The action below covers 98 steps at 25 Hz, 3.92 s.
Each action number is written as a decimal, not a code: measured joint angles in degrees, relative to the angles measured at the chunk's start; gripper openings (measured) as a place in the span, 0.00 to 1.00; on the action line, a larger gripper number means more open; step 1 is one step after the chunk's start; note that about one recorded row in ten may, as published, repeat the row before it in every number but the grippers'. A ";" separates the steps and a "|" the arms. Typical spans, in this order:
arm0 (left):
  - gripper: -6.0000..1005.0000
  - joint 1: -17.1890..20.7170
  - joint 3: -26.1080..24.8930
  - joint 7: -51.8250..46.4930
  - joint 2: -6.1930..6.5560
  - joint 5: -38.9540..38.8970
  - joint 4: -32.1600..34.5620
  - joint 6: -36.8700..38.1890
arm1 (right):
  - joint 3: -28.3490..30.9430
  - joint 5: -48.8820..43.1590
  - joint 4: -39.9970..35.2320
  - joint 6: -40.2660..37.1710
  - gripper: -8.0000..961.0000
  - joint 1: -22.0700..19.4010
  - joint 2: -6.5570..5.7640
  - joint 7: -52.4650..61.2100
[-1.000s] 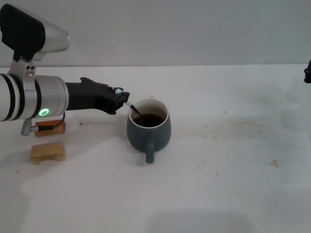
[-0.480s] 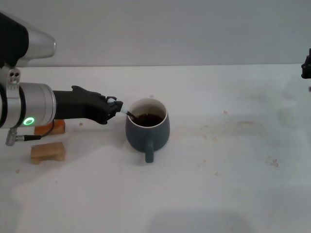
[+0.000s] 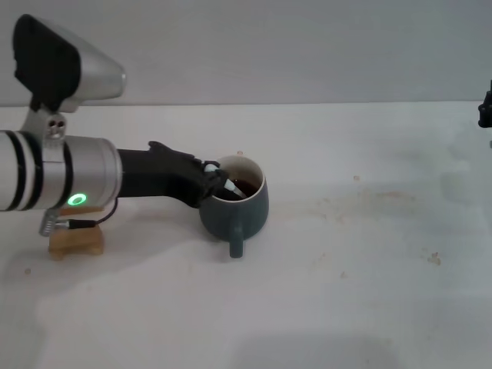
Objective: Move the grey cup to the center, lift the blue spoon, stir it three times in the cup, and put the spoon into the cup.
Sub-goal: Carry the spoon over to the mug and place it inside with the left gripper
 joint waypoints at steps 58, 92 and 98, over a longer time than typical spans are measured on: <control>0.15 -5.58 0.87 4.15 0.17 -1.69 12.40 11.82 | -1.32 -0.08 0.52 0.04 0.07 -0.08 -0.02 -0.08; 0.15 -4.90 -0.71 6.44 0.12 -5.05 13.53 11.90 | -1.32 -0.02 0.57 0.05 0.07 0.38 -0.11 0.00; 0.15 -3.72 -2.18 6.59 0.25 -5.07 13.22 11.84 | -1.14 0.00 0.62 0.05 0.07 0.48 -0.19 0.00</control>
